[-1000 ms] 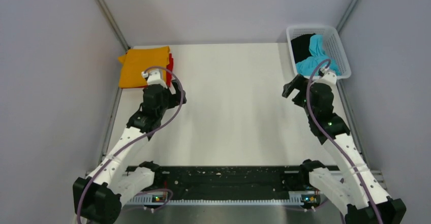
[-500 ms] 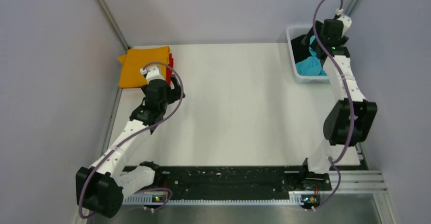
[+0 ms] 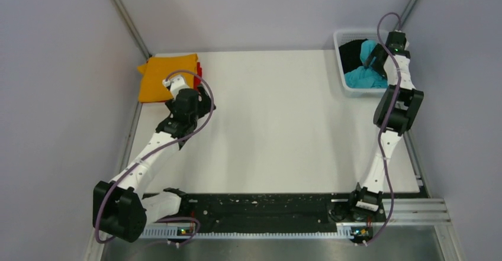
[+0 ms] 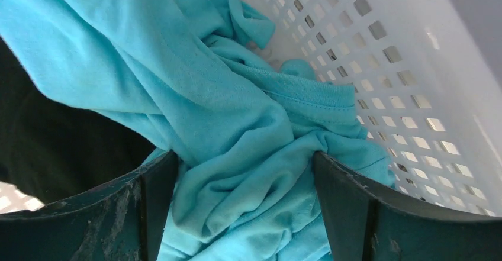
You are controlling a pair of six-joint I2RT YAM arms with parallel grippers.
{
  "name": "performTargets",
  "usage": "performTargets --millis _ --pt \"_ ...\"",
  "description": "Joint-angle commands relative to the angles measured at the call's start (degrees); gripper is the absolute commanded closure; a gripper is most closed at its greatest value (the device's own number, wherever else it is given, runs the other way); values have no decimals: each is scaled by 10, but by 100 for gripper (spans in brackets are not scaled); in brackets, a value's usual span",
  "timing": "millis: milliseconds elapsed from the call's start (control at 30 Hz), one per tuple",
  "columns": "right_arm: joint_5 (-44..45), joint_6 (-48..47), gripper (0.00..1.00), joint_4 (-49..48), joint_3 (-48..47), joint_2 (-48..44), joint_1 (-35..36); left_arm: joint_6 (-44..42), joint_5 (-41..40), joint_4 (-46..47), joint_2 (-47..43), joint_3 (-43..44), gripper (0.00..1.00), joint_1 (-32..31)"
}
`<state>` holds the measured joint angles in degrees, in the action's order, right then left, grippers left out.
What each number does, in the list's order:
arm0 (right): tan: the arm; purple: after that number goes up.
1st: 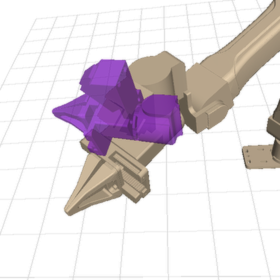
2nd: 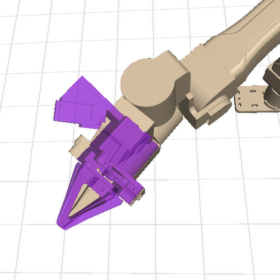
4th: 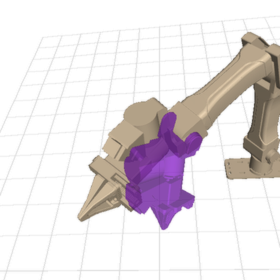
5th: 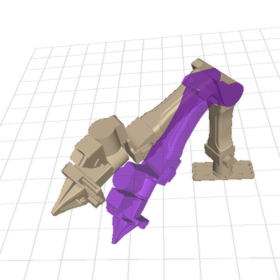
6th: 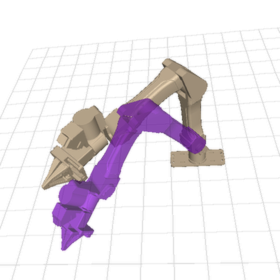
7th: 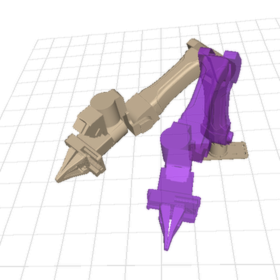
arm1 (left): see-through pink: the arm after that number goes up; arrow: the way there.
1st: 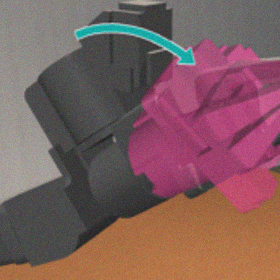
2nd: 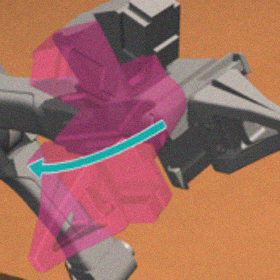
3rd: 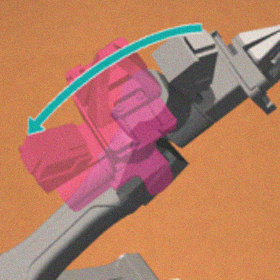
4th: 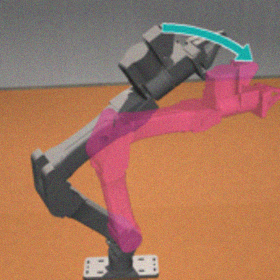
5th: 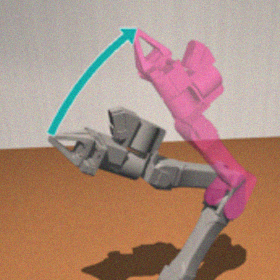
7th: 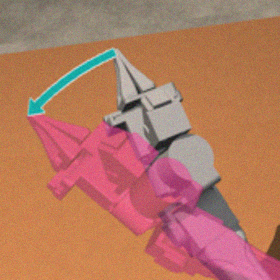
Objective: Fold and stack the t-shirts
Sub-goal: Grab crumpled tshirt from bin with the right arm, then move the tshirt to the center of the board
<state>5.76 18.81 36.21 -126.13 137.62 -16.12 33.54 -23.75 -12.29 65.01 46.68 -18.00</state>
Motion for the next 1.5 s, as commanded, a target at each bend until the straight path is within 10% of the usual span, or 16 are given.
performTargets --millis 0,167,367,833,1133,1467 --pt "7 -16 20 11 -39 6 4 26 -11 2 2 24 1 2" --pt "-6 -20 40 10 -35 22 4 34 -12 -6 -3 16 1 2" --pt "-25 -31 100 -21 -35 -9 4 40 -10 -12 -3 14 1 2" --pt "-158 -14 100 -111 -36 -251 17 29 22 33 -15 8 1 2" --pt "-338 -7 100 -165 -31 -351 147 -11 16 21 -35 19 1 2" --pt "-345 63 100 -265 -44 -392 315 -37 12 -9 -97 6 1 2"
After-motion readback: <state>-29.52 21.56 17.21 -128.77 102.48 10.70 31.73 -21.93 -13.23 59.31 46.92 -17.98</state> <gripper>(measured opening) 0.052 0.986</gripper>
